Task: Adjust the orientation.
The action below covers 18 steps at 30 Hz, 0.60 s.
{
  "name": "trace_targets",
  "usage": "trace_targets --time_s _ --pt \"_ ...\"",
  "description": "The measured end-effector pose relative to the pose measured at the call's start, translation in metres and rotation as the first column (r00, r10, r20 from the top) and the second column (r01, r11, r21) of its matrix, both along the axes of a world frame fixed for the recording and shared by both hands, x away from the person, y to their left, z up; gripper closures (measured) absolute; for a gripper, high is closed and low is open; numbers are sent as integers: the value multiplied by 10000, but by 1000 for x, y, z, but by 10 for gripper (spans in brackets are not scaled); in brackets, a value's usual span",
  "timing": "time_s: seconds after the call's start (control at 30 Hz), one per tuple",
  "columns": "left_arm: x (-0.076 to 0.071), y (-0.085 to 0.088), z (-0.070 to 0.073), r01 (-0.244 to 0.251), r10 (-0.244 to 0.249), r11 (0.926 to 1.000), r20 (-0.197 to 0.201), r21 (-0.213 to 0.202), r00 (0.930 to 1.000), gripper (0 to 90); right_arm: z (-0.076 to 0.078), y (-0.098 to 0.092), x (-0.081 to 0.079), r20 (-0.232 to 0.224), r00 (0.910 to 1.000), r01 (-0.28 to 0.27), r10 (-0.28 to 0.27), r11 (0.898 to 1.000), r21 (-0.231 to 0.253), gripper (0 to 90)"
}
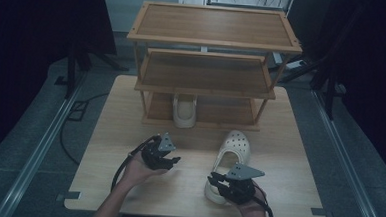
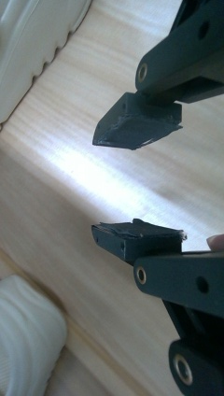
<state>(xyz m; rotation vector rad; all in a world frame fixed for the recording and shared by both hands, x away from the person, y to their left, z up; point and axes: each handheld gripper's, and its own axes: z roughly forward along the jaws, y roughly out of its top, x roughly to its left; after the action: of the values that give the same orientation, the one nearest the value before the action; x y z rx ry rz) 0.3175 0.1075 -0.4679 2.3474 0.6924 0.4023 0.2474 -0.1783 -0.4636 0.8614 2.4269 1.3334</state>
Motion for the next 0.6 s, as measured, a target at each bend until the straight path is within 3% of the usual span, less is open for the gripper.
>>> trace_targets --time_s 0.17,0.27,0.33,0.47,0.6 --pt "-11 8 -5 -134 127 9995 -256 -276 9996 498 0 10 4 -70 9988 -483 481 9985 -276 894" --pt "-14 13 -7 -214 204 9994 -369 -285 9991 490 0 17 7 -110 9981 -616 611 9962 -613 896" --pt "-16 17 -7 -373 352 9980 -419 -511 9985 489 0 21 8 -128 9975 -704 695 9939 -848 896" --pt "-17 23 -9 -539 515 9969 -430 -577 9977 488 -6 27 10 -278 9967 -794 758 9826 -1680 896" --pt "-17 28 -11 -714 670 9944 -573 -783 9961 488 -7 26 9 -279 9967 -797 761 9824 -1687 896"
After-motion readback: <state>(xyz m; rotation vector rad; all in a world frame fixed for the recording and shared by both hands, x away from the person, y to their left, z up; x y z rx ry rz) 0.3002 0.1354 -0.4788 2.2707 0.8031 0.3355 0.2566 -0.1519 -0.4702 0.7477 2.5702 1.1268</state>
